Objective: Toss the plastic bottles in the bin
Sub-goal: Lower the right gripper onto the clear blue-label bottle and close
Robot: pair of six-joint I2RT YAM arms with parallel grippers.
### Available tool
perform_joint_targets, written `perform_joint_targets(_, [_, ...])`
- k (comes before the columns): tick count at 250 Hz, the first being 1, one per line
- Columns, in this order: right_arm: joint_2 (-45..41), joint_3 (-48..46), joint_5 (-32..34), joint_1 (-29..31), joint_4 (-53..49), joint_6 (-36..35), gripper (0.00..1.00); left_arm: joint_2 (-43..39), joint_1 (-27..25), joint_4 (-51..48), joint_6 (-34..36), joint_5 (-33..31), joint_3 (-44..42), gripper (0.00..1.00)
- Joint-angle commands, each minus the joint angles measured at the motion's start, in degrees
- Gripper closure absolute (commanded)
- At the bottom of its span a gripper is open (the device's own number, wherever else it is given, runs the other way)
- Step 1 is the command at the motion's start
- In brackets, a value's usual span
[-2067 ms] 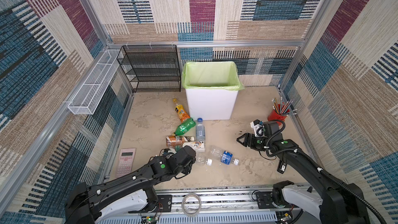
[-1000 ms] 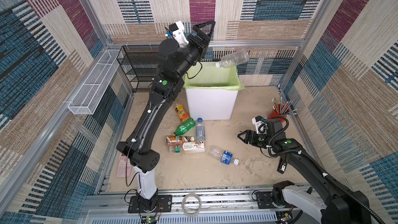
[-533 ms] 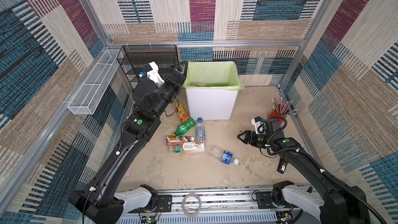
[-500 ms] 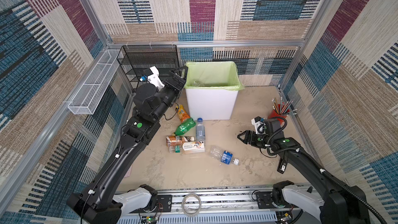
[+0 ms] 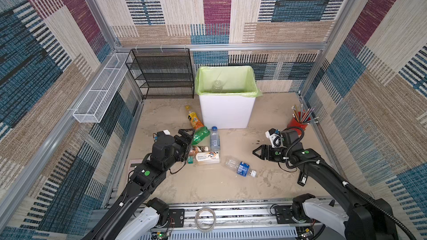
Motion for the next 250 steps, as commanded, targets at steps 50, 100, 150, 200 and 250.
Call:
perform_joint_targets(50, [3.6,4.1,4.5,11.4,-2.2,-3.2,0.27,-0.7,0.0,-9.0,-7.9,1.9,-3.9,0.08])
perform_joint_targets(100, [6.5,7.6,7.1,14.2,-4.1,-5.9,0.27,-0.3,0.0,-10.1,-10.3,3.2,-5.7,0.09])
perform_joint_targets(150, [10.2,10.2,8.6,17.4,-5.3,-7.6,0.26,-0.6,-0.2,-9.8,-11.8,3.3,-7.0,0.09])
perform_joint_targets(200, [14.7,12.8,10.8,21.2,-6.3,-9.0,0.26,-0.9,0.0,-10.6,-12.5,3.1,-7.1,0.09])
perform_joint_targets(250, [18.4,14.5,13.0,24.3,-6.8,-9.1,0.24,-1.6,0.1,-10.6,-13.5,2.9,-7.6,0.09])
